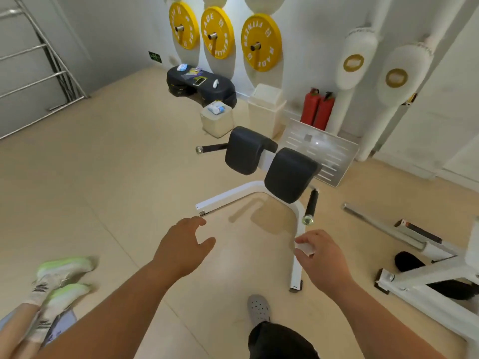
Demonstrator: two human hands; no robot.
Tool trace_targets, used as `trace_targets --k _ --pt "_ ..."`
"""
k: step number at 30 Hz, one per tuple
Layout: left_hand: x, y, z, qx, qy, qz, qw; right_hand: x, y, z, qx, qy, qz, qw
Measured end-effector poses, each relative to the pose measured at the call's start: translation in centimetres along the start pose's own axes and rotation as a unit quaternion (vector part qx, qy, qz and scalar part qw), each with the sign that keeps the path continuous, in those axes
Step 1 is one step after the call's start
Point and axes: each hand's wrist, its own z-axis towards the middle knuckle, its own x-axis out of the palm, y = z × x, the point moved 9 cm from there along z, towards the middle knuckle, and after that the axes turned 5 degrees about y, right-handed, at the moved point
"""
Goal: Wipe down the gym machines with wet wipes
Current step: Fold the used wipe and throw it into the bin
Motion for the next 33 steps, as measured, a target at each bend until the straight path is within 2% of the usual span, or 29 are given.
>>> trace_targets --k 5,11,14,18,22,26,33 --pt "-8.0 3.9 12.3 -0.030 0.009 0.022 0.999 3.1 8.0 13.8 0.012 0.043 0.008 0.999" --pt "-14.5 9.5 28.6 -0.022 0.010 -0.053 0.998 7.7 16.4 29.2 0.044 0.048 0.027 0.998" --pt "-17.3 12.6 37.7 0.016 0.027 -0.038 0.999 10.5 20.1 36.6 0.072 0.024 0.067 0.995" --pt "-23.3 15.6 49.9 0.106 0.036 0.030 0.993 14.3 26.5 45.3 0.086 -0.050 0.055 0.994" --pt "-28.5 18.8 58.1 0.152 0.097 0.079 0.980 18.1 32.0 50.5 0.134 -0.026 -0.004 0.991" --pt "-33.1 18.6 67.4 0.189 0.126 0.100 0.969 18.7 35.7 57.7 0.165 -0.009 -0.049 0.985" --pt "-36.0 13.2 84.9 0.235 0.162 0.146 0.947 17.0 33.8 73.6 0.211 -0.068 0.019 0.975"
